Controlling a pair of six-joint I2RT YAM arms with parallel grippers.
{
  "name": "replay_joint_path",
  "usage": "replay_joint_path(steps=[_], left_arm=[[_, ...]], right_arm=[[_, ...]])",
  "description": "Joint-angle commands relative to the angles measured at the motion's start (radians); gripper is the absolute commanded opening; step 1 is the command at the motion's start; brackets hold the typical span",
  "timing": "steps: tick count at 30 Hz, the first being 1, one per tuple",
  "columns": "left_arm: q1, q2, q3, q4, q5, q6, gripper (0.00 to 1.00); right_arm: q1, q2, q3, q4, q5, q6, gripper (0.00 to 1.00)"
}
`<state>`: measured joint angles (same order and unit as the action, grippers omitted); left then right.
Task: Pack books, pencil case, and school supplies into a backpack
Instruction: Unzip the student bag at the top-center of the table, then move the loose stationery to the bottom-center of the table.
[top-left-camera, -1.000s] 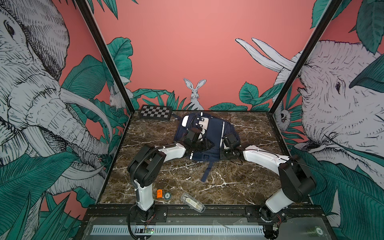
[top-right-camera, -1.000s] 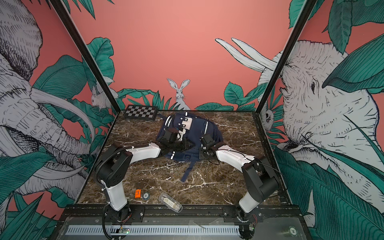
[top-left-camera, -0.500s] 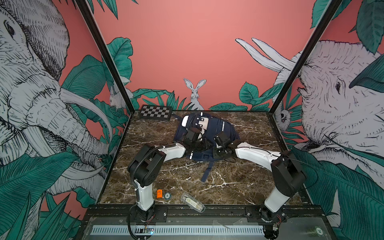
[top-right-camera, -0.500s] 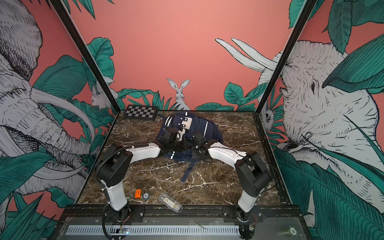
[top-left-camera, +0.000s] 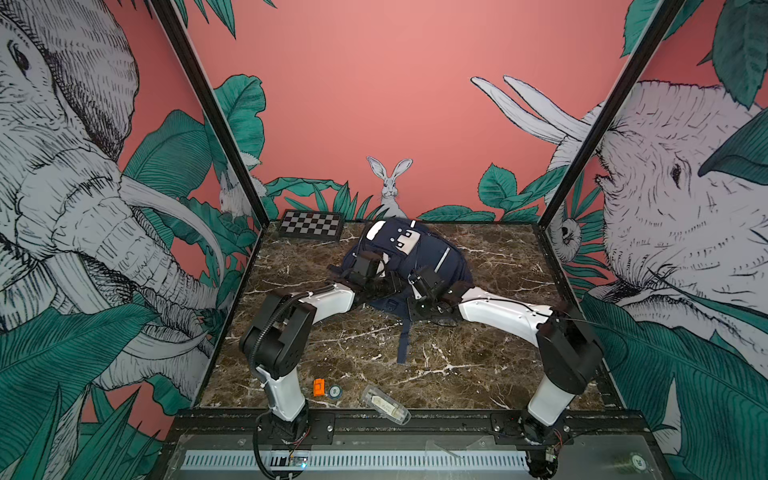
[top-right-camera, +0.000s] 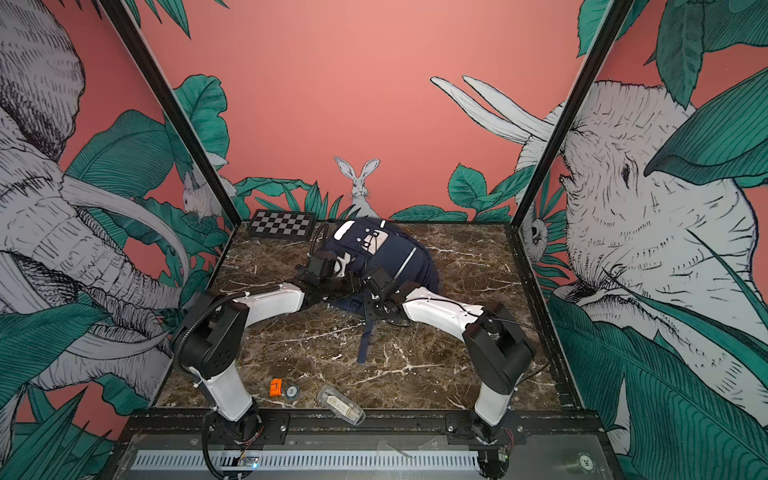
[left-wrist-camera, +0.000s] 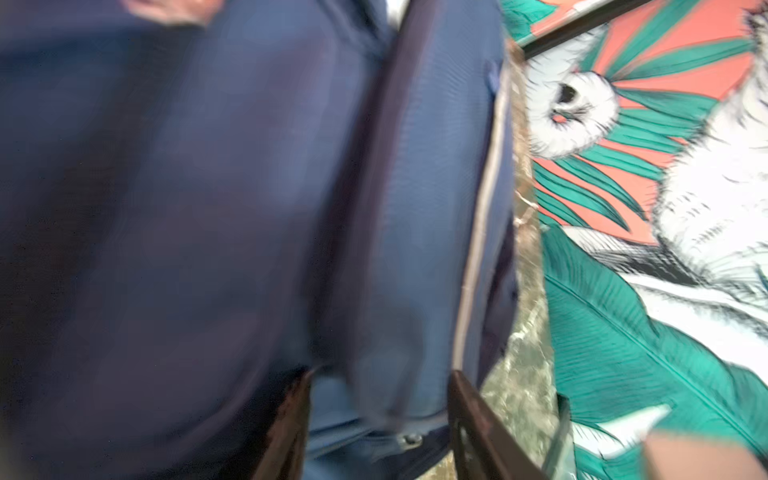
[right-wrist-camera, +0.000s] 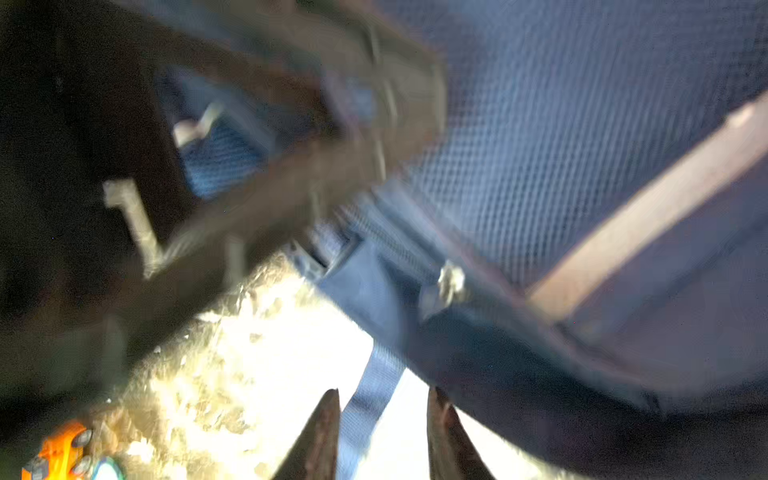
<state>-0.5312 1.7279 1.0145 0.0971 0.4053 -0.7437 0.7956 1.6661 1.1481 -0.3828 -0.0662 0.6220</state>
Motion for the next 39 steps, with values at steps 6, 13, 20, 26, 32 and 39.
replay_joint_path(steps=[6, 13, 20, 26, 32, 39], left_arm=[[-0.008, -0.327, -0.061, -0.318, -0.081, 0.173, 0.68], [-0.017, -0.597, -0.188, -0.611, -0.225, 0.178, 0.67], [-0.187, -0.764, -0.361, -0.737, -0.112, 0.079, 0.66], [-0.333, -0.941, -0.485, -0.764, -0.029, -0.093, 0.66], [-0.474, -1.046, -0.571, -0.754, 0.023, -0.26, 0.66], [-0.629, -0.984, -0.656, -0.574, -0.014, -0.424, 0.65]], right_arm=[[-0.006, -0.205, -0.083, 0.042, -0.106, 0.018, 0.41], [0.045, -0.128, -0.072, 0.136, -0.38, -0.016, 0.41], [0.101, -0.117, -0.169, 0.121, -0.569, -0.124, 0.47], [0.124, -0.142, -0.297, 0.178, -0.677, -0.126, 0.52], [0.191, -0.102, -0.336, 0.168, -0.691, -0.144, 0.52], [0.235, -0.074, -0.37, 0.206, -0.702, -0.132, 0.49]])
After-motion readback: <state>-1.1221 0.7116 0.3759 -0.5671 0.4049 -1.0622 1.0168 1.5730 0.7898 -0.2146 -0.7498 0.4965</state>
